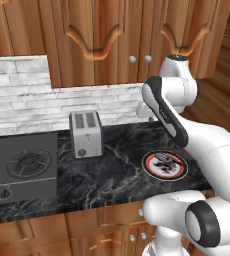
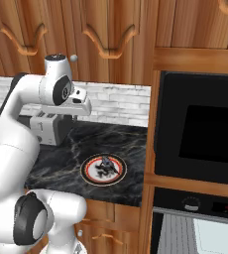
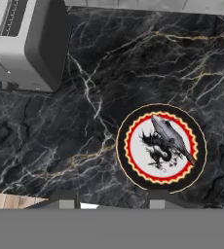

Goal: Place the fish on the rack of the oven.

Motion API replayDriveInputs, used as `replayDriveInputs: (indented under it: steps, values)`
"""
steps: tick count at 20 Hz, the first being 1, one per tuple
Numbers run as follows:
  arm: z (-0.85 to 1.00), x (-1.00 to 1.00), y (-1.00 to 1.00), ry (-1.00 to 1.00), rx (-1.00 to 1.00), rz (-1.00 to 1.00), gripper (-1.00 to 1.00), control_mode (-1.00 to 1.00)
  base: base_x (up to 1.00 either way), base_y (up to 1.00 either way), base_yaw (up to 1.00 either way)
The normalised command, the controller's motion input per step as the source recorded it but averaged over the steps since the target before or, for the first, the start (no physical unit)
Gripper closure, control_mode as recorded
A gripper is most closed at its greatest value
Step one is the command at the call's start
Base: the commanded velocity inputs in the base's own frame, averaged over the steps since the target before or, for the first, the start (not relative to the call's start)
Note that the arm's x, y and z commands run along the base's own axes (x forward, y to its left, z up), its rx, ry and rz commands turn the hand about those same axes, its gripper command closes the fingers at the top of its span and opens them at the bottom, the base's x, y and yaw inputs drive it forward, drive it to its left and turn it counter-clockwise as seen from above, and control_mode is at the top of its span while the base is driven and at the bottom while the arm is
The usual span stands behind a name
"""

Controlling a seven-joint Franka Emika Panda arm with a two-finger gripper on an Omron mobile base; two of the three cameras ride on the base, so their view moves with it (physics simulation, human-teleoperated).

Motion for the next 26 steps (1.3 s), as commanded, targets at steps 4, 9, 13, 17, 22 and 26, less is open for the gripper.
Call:
replayDriveInputs:
  steps: [4, 9, 13, 17, 22, 26]
  values:
    - [-0.15, -0.07, -0.02, 0.0, -0.02, 0.0, -1.0, -1.0, 0.0, 0.0, 0.0]
    - [-0.62, -0.22, -0.01, 0.01, -0.03, 0.04, -1.0, -1.0, 0.0, 0.0, 0.0]
    - [-0.82, -0.06, -0.13, 0.01, 0.0, 0.03, -1.0, -1.0, 0.0, 0.0, 0.0]
    - [-0.79, 0.11, -0.5, 0.0, 0.0, 0.09, -1.0, -1.0, 0.0, 0.0, 0.0]
    - [-0.57, 0.19, -0.2, 0.0, 0.0, 0.04, -1.0, -1.0, 0.0, 0.0, 0.0]
    - [-0.37, 0.37, -0.19, 0.0, 0.0, 0.0, -1.0, -1.0, 0.0, 0.0, 0.0]
